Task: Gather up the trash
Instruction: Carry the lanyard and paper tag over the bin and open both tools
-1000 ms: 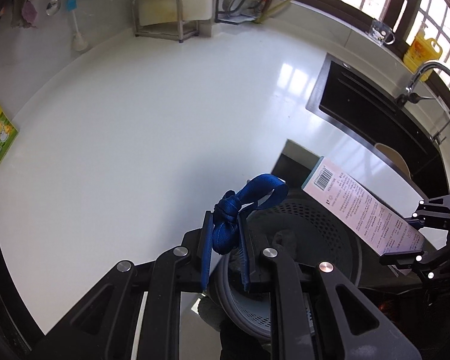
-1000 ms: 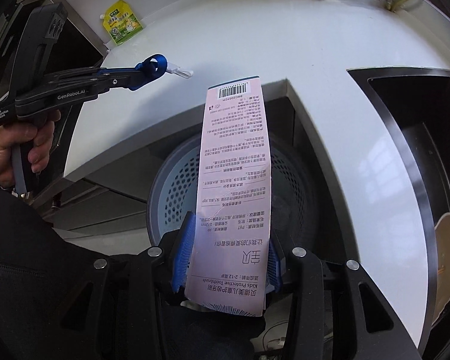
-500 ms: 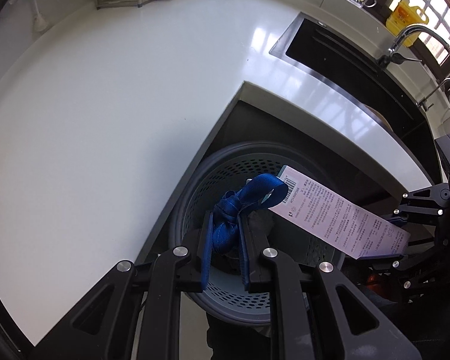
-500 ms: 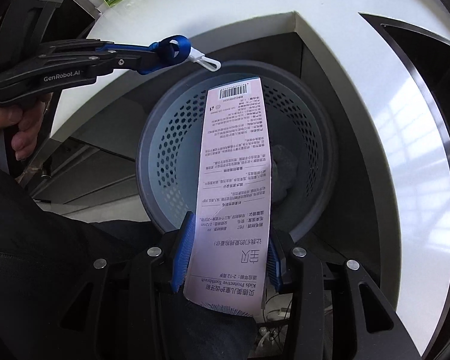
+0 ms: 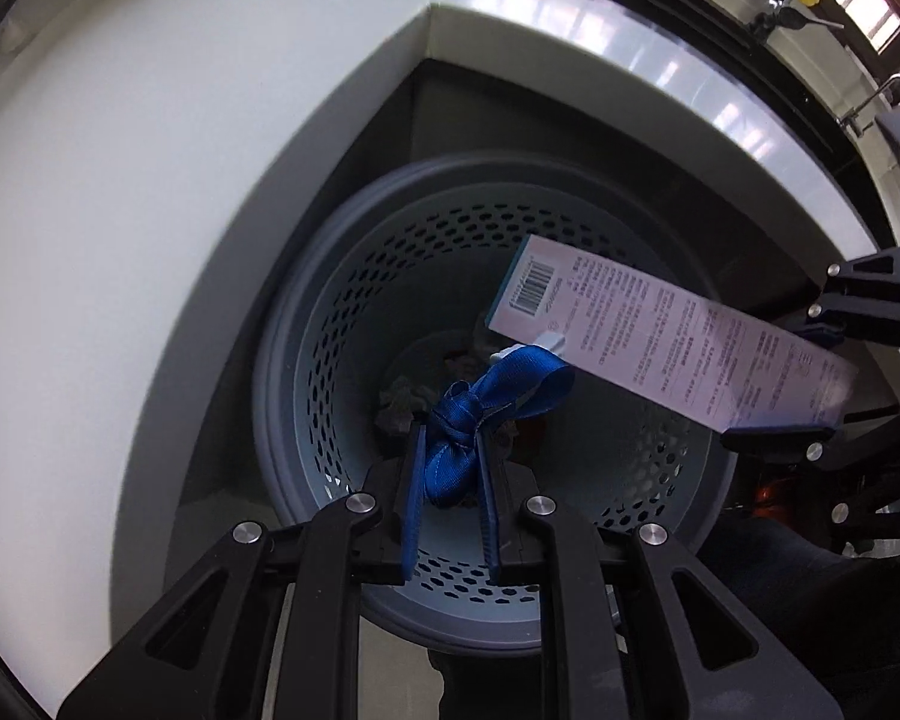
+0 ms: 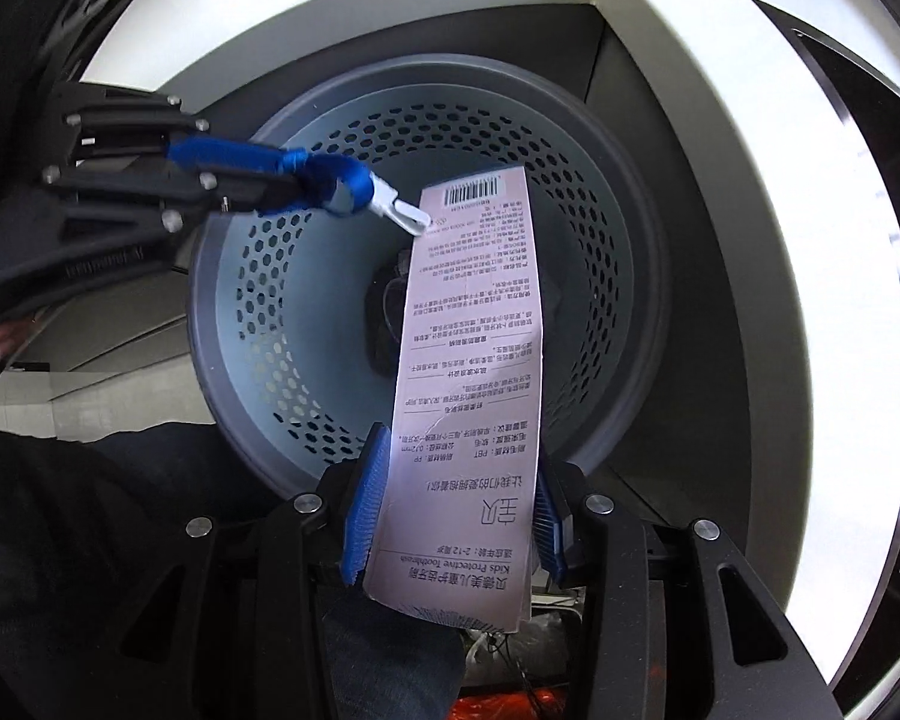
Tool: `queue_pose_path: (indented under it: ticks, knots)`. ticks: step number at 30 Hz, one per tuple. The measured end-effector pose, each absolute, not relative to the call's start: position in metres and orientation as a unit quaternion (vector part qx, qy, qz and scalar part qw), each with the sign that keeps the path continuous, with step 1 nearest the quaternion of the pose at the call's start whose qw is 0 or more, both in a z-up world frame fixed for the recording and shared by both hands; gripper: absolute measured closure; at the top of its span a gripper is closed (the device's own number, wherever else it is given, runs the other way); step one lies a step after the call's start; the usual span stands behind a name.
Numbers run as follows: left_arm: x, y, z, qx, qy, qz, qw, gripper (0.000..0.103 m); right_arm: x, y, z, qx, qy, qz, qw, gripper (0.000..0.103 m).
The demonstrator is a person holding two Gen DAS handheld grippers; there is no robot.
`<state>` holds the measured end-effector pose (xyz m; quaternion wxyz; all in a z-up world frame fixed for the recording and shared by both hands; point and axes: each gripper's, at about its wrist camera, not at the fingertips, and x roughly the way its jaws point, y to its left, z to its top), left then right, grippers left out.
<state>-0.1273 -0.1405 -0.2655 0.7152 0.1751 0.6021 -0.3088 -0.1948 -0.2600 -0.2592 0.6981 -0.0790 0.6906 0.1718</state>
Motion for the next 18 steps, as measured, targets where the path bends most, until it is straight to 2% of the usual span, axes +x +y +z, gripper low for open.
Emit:
queue_pose_path:
  ticks: [8,18]
  knots:
    - [-0.138,-0.138,-0.299,0.193,0.63,-0.312,0.685,0.087,-0.18,-0.254,-0.271,-0.099,0.692,0.169,0.695,0.061]
    - [-0.144,-0.145,-0.315,0.212,0.642,-0.322,0.663,0.087,-0.165,-0.254,-0.275,-0.097,0.693,0.171,0.694,0.061]
